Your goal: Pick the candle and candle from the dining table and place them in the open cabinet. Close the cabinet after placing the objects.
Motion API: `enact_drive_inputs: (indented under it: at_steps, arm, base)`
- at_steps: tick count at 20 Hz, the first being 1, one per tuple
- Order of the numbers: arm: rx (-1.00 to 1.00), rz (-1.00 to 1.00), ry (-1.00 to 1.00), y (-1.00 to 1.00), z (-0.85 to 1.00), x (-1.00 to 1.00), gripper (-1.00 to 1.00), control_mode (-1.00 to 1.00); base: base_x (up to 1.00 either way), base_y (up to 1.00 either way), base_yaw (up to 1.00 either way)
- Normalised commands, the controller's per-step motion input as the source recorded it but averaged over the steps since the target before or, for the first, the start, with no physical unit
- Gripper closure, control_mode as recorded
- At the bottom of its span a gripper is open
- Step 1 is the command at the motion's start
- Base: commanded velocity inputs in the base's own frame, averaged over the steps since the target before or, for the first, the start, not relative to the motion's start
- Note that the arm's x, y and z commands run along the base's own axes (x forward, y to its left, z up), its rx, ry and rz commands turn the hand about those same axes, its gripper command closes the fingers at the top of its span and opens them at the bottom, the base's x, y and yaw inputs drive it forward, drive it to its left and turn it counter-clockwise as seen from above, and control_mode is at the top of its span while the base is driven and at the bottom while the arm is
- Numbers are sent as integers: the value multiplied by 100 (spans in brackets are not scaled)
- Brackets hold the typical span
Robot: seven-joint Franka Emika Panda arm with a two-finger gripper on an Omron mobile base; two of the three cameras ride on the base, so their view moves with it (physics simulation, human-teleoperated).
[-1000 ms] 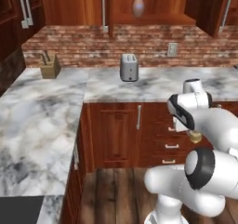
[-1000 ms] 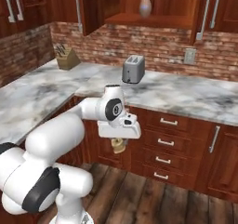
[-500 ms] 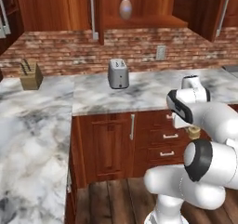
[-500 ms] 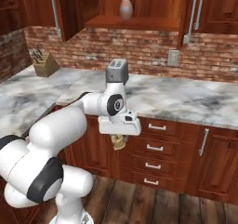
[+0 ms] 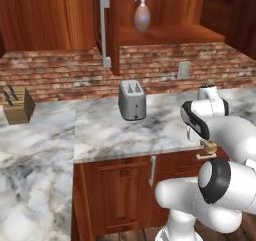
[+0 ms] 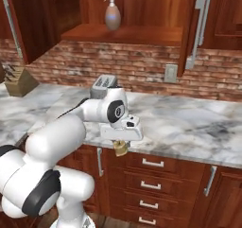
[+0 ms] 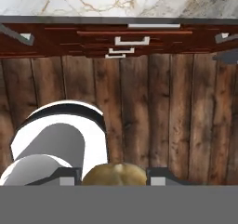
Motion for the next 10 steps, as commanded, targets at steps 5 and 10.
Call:
enact_drive_inputs:
  at_steps: [5, 10]
  arm:
    - [0, 0, 0, 0, 0, 0, 100, 100]
    - [0, 0, 0, 0, 0, 0, 100, 100]
  base:
    - [88, 0, 0]
    - [9, 0, 0]
